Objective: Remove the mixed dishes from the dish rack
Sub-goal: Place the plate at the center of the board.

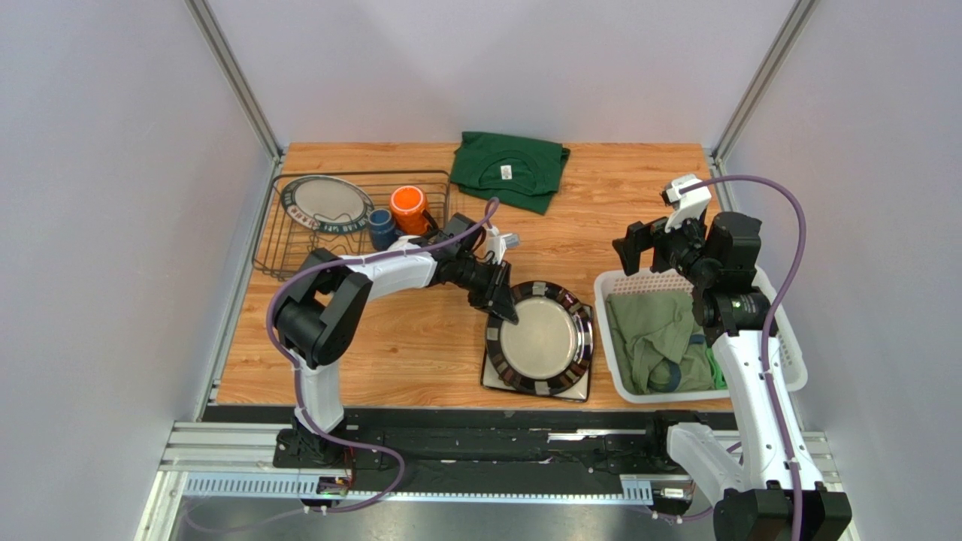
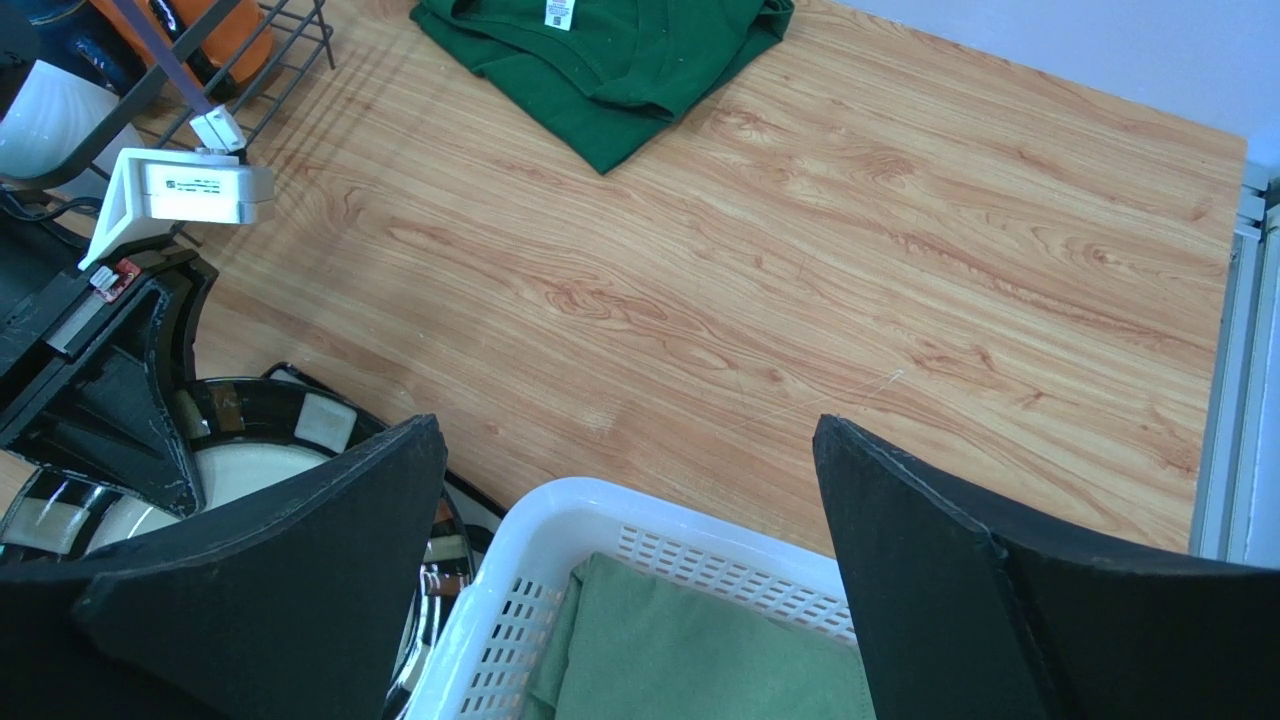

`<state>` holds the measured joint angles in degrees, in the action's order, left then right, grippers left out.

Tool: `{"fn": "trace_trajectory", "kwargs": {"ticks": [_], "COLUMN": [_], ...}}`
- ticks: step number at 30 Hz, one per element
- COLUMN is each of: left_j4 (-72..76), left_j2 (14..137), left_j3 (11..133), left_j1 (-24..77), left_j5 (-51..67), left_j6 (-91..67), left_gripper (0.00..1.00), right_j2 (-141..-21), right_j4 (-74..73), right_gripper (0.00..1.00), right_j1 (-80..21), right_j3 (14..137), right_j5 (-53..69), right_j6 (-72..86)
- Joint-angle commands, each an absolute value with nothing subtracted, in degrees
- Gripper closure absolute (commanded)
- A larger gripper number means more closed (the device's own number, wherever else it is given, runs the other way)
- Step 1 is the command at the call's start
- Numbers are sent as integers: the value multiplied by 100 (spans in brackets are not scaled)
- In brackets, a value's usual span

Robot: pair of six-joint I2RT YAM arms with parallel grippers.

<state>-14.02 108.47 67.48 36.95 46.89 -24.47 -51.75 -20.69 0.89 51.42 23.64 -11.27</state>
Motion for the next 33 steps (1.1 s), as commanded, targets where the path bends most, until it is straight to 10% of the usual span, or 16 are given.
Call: {"fn": "trace_trajectory", "kwargs": {"ticks": [1,33], "left_j4": [-1257,-2065], "left_j2": [10758,10784], "left_j3": [7119,7383], "left_j1": [3753,3806], "left_j5": [5300,4474], "left_j6": [-2356,-1521], "left_gripper": [93,46], "right_j2": [-5098,-5045], "right_j4": [-2021,-2021], "right_gripper": [1,1], "right_j1": [105,105], "right_j3": [5229,5221], "right_j5": [2426,2505], "right_j6": [-1204,-1187]}}
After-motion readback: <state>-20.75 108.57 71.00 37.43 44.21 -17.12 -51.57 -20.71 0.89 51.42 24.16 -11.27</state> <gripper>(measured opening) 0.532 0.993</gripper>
